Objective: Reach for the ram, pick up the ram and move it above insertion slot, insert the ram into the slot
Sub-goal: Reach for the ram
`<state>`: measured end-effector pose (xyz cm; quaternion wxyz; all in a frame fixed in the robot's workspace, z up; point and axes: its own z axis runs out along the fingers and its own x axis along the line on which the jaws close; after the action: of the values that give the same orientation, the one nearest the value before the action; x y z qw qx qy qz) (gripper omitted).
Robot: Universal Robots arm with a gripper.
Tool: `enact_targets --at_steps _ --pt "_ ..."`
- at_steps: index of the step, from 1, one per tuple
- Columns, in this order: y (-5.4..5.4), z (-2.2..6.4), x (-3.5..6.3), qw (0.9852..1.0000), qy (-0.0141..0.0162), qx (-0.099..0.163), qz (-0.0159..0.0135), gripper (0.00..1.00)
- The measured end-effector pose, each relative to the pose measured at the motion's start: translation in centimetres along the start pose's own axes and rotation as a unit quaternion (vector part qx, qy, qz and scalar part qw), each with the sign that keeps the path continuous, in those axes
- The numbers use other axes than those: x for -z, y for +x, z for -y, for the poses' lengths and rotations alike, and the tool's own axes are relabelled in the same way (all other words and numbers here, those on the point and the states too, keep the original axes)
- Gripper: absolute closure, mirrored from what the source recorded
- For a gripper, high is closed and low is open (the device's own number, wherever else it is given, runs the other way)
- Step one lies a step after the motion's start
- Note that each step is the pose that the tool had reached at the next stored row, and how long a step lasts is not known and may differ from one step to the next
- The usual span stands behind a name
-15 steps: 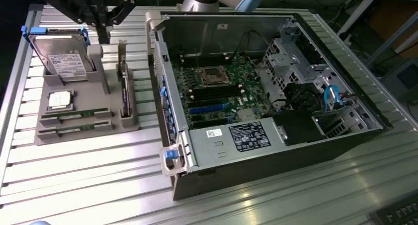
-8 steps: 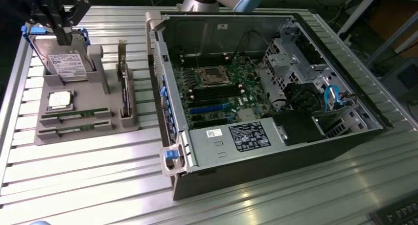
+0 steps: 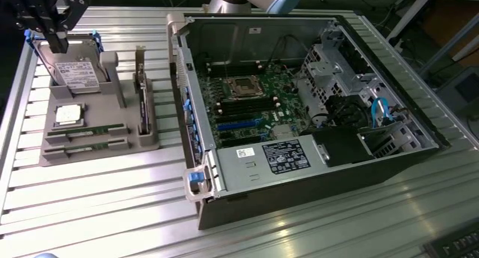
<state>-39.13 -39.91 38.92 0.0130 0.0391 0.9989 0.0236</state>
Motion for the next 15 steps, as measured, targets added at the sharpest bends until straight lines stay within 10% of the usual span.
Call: enact_targets --at_steps 9,15 --pt "0.1 0.11 -2.14 1.0 -0.0001 0.0 0.0001 0.89" --pt "0.1 0.08 -1.51 1.0 -0.0001 0.0 0.0001 0.89"
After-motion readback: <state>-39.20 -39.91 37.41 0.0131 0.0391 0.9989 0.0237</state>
